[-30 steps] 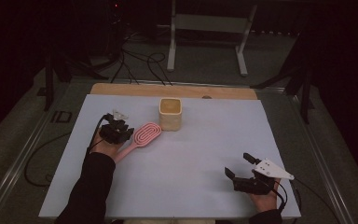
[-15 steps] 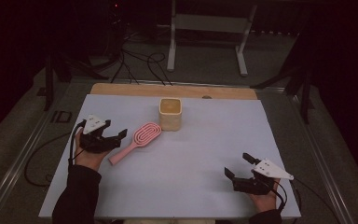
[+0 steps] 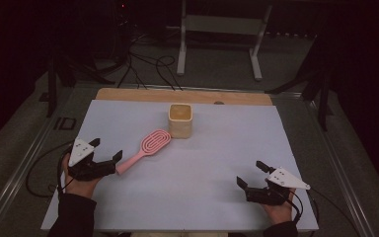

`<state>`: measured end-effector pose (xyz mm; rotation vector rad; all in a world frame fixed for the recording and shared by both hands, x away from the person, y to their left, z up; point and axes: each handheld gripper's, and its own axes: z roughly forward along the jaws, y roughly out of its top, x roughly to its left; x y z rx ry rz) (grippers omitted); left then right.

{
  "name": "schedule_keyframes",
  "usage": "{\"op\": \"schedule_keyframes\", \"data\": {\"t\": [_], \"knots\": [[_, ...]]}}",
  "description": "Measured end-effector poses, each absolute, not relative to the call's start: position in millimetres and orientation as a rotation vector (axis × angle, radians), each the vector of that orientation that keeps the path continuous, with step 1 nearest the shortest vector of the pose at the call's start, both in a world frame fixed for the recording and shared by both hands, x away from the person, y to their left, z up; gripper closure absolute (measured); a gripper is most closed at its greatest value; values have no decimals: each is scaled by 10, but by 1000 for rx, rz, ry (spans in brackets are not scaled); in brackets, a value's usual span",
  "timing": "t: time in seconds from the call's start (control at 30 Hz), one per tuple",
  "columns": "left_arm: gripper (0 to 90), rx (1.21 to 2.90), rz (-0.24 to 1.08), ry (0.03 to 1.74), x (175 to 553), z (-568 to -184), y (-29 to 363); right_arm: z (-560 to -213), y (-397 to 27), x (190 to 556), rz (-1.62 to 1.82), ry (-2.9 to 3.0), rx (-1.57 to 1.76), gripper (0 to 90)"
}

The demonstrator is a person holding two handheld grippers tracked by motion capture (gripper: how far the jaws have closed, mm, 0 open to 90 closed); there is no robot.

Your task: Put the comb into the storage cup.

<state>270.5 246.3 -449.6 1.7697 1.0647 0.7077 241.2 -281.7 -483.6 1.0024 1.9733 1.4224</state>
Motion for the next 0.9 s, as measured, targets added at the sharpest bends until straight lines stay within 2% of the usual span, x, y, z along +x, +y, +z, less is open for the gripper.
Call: {"op": "schedule_keyframes", "data": {"t": [0.03,0.1,0.37,0.9], "knots": [[80,1777,690,1055,2649,-4549,2490,-4826,-2818,2415,1426,1971,1007,77],[4,1787,669,1052,2605,-4608,2515,-4786,-2814,2430,1425,1973,995,78],[2,1764,652,1035,2446,-4778,2596,-4662,-2758,2433,1431,1975,949,77],[3,1753,642,980,2345,-4719,2575,-4668,-2758,2474,1415,1985,942,77]]}}
